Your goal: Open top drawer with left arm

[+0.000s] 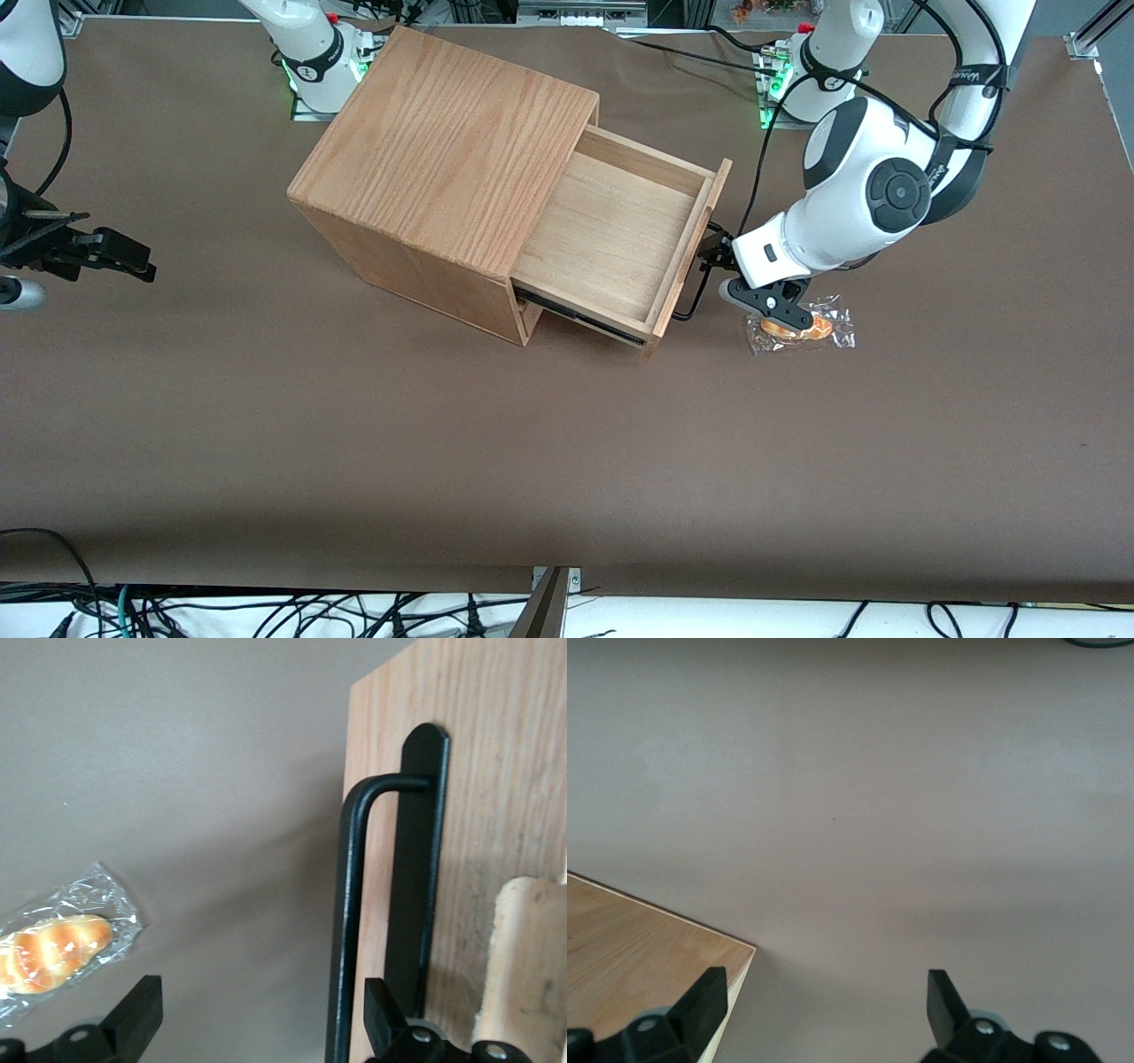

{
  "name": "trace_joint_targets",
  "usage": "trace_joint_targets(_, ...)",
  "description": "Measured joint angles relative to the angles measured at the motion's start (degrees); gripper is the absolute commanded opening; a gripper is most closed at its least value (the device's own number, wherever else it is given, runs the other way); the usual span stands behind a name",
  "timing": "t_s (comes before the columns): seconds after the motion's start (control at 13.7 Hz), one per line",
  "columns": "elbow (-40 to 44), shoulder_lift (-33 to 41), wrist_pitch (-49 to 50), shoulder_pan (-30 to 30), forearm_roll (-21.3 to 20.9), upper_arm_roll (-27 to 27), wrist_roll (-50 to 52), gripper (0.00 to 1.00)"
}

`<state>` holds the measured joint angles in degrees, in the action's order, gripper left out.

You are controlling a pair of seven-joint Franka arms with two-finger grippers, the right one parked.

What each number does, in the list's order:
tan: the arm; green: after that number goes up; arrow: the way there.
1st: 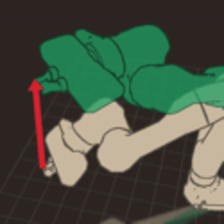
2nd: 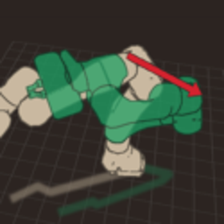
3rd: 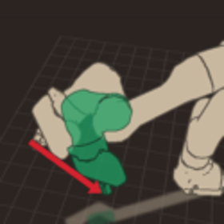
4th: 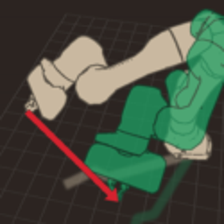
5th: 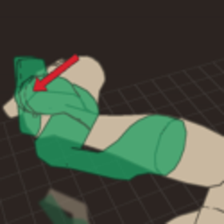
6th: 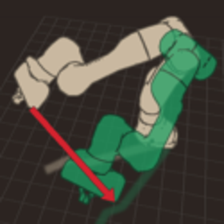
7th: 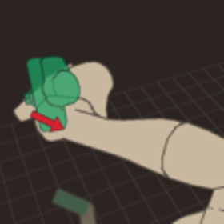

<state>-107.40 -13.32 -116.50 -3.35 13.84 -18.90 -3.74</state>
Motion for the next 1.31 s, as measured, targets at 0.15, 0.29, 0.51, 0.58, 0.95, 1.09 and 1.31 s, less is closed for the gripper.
trace_joint_targets(0.15,0.73,0.5,1.76,-0.01,2.16,-0.03,-0.03,1.0)
trace_joint_targets(0.29,4.1,1.08,7.55,0.0,2.32,0.35,-0.03,1.0)
trace_joint_targets(0.51,10.6,3.26,17.92,0.1,0.67,3.96,-0.04,1.0)
trace_joint_targets(0.58,12.36,4.01,20.14,0.21,-0.76,5.55,-0.14,1.0)
trace_joint_targets(0.95,16.84,6.2,23.32,0.69,-14.45,8.76,-0.28,1.0)
trace_joint_targets(1.09,17.07,7.59,23.33,0.99,-15.12,10.78,-0.24,1.0)
trace_joint_targets(1.31,16.92,10.01,23.76,1.96,-14.75,12.06,0.87,1.0)
